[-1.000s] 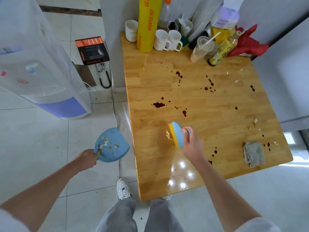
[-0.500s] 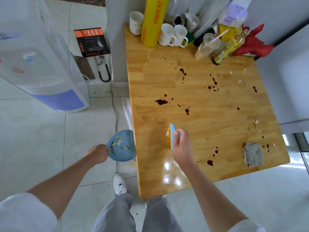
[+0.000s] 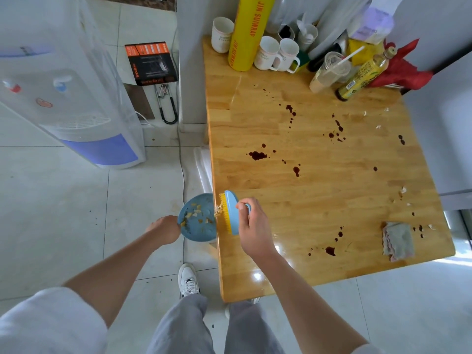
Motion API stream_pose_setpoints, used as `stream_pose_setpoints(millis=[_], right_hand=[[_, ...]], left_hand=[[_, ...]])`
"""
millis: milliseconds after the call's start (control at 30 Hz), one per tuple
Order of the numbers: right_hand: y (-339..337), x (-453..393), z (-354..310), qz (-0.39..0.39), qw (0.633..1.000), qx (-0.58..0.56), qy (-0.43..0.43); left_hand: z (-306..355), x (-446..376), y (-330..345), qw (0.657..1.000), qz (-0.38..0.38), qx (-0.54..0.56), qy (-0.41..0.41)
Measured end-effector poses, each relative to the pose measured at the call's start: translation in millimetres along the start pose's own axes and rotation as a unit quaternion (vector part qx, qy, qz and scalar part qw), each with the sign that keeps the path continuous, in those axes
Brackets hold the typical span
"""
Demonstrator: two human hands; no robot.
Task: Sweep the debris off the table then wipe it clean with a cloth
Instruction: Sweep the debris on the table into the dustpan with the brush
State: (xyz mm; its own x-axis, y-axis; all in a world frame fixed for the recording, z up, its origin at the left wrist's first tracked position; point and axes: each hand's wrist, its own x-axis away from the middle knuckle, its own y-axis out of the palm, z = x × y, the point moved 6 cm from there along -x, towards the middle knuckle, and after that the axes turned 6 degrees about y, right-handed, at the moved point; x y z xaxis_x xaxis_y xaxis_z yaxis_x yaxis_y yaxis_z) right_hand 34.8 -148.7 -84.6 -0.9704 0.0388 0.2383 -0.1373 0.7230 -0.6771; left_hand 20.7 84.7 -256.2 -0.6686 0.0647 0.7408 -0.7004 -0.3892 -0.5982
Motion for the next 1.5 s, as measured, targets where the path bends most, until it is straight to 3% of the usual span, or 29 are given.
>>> stream_pose_setpoints(millis=[233, 500, 767, 1033, 1167, 1333, 1500], right_hand=[[-26, -13, 9, 0.024, 0.998, 0.010, 0.051], [21, 0, -30, -0.052, 0.997, 0.037, -0.031], [-23, 3, 7, 0.024, 0.998, 0.040, 0.032], [24, 28, -19, -0.034, 0.999, 0.019, -0.011], [15, 25, -16, -0.010, 1.000, -0.004, 0.008], [24, 33, -17, -0.067, 0.998, -0.012, 0.012], [15, 40, -23, -0.060, 0.997, -0.047, 0.009]], left_hand=[[0, 0, 4, 1.000, -0.003, 0.002, 0.009], [1, 5, 2, 1.000, 0.002, -0.017, 0.009], [-1, 14, 10, 0.999, -0.014, -0.031, 0.022], [-1, 22, 15, 0.999, -0.034, -0.017, 0.013], [-5, 30, 15, 0.999, -0.044, -0.012, 0.003], [-22, 38, 21, 0.998, -0.058, 0.023, -0.010], [-34, 67, 15, 0.996, -0.049, 0.053, -0.050]])
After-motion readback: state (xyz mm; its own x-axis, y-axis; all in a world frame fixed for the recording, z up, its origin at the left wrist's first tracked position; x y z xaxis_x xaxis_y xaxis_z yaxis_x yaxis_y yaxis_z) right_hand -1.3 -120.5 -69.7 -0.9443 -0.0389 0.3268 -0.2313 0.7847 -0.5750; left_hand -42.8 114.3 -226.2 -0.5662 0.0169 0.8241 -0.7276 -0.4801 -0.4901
